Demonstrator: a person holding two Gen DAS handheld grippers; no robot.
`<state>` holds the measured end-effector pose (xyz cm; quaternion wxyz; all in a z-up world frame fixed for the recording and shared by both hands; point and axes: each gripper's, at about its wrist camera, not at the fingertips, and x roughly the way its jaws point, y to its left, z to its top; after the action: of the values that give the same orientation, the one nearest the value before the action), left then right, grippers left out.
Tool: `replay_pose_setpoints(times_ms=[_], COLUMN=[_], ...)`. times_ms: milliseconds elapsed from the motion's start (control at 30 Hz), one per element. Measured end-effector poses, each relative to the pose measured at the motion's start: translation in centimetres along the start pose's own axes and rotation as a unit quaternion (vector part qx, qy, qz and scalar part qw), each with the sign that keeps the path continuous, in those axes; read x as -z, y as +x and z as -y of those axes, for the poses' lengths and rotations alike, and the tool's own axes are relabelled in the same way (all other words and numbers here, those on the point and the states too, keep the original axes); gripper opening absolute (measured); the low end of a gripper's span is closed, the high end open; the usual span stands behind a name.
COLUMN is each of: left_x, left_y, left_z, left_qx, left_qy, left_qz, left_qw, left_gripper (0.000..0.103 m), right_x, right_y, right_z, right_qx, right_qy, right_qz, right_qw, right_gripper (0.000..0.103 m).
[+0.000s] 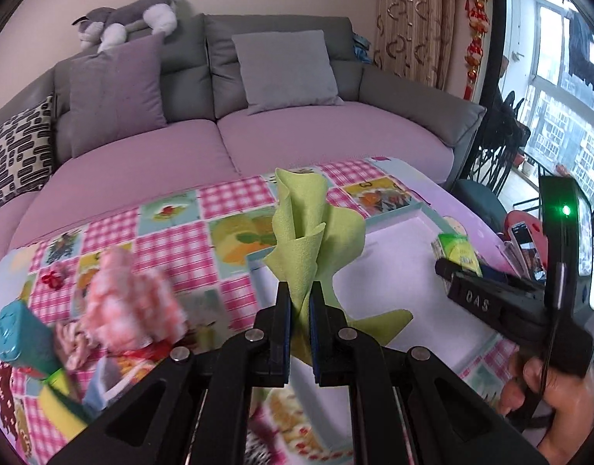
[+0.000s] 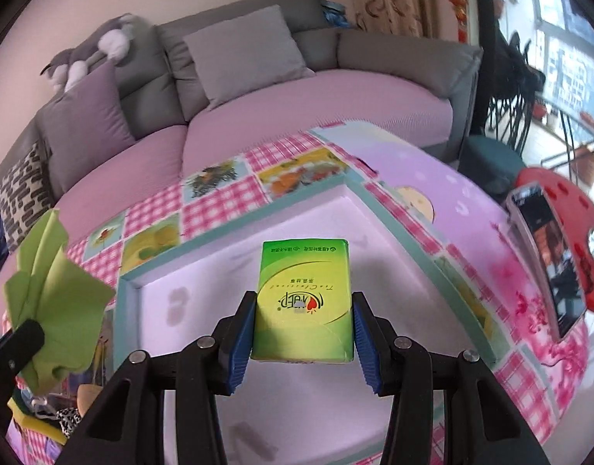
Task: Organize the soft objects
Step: 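Carry the cloth and tissue pack over the light-blue tray with both tools, then open both tools to drop the cloth and tissue pack into the tray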
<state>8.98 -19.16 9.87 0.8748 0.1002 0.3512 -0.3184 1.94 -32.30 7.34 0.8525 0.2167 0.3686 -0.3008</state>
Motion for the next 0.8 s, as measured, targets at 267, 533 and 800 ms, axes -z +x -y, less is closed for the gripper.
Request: replay_pose_setpoints(times_ms=[267, 533, 800], left_x=[-1.8, -1.2, -1.0], left_y=[5.4, 10.0, 11.3], left_z=[1.8, 2.3, 2.7], left_qx=[0.007, 0.005, -0.002], left_qy=[-0.002, -0.009, -0.002], left_qz=[-0.020, -0.053, -0.065], left_qw=[0.9998, 0.9985, 0.9979], left_gripper=[0.008, 0.008, 0.011], right_x=[-0.2, 0.0, 0.0], right_y=[2.1, 3.2, 3.0], right_z=[1.3, 2.5, 2.4], right_qx=[0.020, 0.039, 0.039], right_qy=[-0.010, 0.001, -0.001], right_qz=[0.010, -0.004, -0.006], right_qw=[1.000, 0.999, 0.999], right_gripper=[0.050, 0.050, 0.050])
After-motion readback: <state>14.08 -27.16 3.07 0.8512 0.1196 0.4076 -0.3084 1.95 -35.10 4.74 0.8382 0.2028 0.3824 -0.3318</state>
